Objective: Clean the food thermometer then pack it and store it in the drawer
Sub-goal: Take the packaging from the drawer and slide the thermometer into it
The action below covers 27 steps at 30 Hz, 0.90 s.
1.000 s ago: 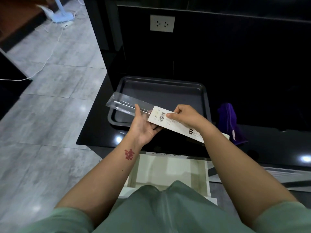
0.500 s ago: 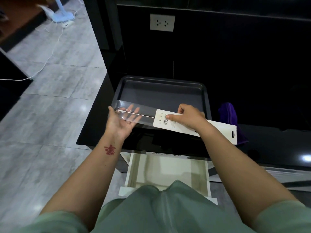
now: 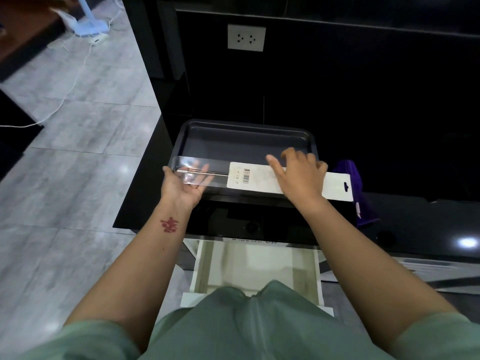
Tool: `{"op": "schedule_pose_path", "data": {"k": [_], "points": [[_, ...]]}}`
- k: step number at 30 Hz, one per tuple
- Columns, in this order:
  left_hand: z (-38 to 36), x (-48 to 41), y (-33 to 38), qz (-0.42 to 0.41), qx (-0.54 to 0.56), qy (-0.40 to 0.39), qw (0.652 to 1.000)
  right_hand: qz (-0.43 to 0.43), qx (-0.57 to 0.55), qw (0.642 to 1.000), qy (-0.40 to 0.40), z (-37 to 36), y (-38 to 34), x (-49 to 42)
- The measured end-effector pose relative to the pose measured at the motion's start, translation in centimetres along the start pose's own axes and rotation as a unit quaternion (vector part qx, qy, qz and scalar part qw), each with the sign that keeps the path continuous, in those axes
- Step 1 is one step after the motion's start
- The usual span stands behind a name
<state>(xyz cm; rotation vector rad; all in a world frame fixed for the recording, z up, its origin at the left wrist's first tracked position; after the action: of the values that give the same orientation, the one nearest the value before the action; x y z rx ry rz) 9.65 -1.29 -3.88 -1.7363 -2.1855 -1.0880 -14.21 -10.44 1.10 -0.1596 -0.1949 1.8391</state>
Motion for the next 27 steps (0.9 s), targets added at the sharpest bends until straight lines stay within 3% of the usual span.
{"op": "schedule_pose_path", "data": {"k": [5,11,27], "points": [[0.8,-0.3,1.3,-0.015,0.032,0.015,0.999,-0.089,0.031,0.995,0.031,0.3,3.3,-0.1],[0.9,-0.1,1.6,-0.02,0.05,0.015,0.998,-0.186,-0.048,0.981,0.01,0.4,5.3,0.3],[0.1,0.6,-1.7,0.03,0.03,-0.028,0.999,-0.139,-0.203,0.969,0.006,0.0,3.0,-0.2]]}}
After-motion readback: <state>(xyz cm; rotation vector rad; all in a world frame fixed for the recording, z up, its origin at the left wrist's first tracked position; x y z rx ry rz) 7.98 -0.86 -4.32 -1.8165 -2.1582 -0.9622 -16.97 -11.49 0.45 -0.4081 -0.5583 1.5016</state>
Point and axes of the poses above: each hand's wrist, its own x-axis away from the middle knuckle, its own z-axis out of the back of the hand, y = z × x, the point moved 3 cm from there along -x, towards the middle knuckle, and after that the axes turned 10 degrees about -y, right-handed, at the moved point
